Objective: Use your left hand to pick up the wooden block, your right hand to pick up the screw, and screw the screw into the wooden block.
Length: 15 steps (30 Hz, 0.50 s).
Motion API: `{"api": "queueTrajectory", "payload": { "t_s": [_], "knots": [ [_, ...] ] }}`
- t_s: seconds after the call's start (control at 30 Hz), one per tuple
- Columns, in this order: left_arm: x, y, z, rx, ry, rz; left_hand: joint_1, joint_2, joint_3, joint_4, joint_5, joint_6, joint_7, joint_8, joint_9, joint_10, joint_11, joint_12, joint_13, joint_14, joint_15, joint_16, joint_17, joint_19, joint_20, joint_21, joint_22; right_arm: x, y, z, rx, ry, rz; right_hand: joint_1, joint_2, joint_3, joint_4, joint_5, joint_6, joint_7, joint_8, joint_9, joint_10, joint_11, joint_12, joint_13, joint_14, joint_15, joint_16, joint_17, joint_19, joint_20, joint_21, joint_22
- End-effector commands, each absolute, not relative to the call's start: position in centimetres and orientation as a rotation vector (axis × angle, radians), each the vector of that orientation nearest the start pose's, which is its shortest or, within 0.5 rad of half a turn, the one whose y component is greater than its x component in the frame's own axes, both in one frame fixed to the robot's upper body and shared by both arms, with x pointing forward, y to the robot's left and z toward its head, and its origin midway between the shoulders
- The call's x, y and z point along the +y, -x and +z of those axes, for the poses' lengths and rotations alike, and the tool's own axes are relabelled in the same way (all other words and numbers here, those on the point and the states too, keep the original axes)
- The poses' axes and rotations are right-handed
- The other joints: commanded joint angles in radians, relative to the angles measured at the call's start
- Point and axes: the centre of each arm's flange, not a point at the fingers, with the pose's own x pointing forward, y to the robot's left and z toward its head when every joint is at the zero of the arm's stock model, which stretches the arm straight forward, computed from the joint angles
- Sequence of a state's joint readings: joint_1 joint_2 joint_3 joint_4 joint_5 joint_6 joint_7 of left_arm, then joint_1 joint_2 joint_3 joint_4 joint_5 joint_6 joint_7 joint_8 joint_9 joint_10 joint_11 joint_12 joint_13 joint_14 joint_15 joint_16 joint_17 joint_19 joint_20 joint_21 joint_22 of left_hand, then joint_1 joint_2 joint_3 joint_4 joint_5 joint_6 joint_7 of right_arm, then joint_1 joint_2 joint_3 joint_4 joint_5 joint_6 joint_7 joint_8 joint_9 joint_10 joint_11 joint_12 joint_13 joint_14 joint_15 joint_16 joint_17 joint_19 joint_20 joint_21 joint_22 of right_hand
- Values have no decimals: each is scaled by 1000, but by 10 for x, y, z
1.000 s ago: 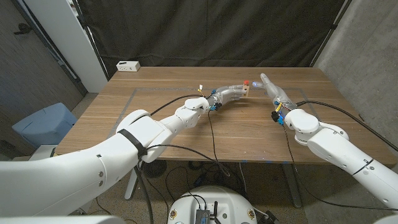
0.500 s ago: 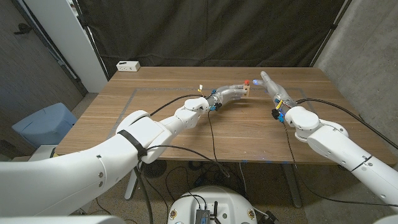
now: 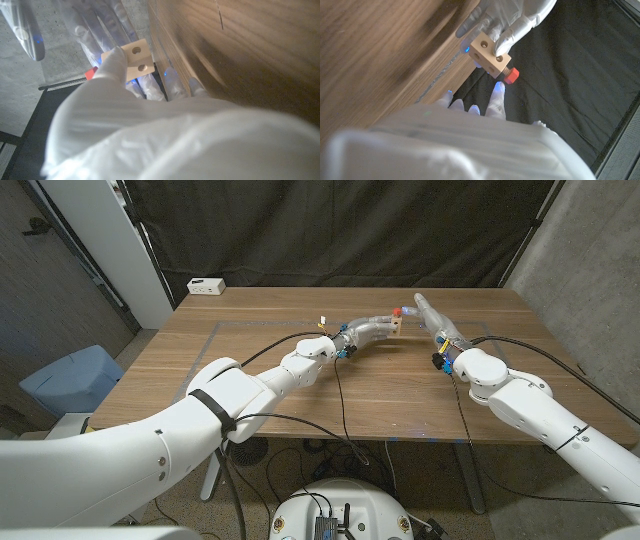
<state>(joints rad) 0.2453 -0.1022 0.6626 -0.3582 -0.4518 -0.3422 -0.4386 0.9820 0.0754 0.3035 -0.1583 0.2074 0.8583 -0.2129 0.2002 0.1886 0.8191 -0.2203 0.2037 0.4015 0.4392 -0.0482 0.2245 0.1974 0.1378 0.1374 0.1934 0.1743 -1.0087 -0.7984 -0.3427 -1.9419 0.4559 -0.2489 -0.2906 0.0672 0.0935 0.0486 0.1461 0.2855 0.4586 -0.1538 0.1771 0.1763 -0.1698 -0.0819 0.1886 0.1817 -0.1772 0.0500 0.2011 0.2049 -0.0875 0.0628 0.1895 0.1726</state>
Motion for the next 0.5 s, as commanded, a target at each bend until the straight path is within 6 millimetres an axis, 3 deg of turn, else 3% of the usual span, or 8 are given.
{"api": "queueTrajectory", "payload": {
  "t_s": [0.03,0.5],
  "knots": [
    [-1,-712,8,-386,-194,-768,-3,11,3,6,3,46,34,11,4,10,4,7,1,7,-55,4,4,6,-1,7,5,-256,-572,7,-472,380,83,-11,27,-1,3,4,-1,-4,1,1,-66,6,-1,0,-148,6,5,2,-3,3,1,0],
    [1,-712,4,-382,-191,-773,-2,12,3,6,4,43,34,10,4,9,4,7,1,6,-54,4,4,6,-1,7,5,-251,-572,9,-475,390,93,-13,28,0,4,5,2,-6,4,1,-66,6,0,0,-148,6,5,2,-4,3,2,0]
  ]
}}
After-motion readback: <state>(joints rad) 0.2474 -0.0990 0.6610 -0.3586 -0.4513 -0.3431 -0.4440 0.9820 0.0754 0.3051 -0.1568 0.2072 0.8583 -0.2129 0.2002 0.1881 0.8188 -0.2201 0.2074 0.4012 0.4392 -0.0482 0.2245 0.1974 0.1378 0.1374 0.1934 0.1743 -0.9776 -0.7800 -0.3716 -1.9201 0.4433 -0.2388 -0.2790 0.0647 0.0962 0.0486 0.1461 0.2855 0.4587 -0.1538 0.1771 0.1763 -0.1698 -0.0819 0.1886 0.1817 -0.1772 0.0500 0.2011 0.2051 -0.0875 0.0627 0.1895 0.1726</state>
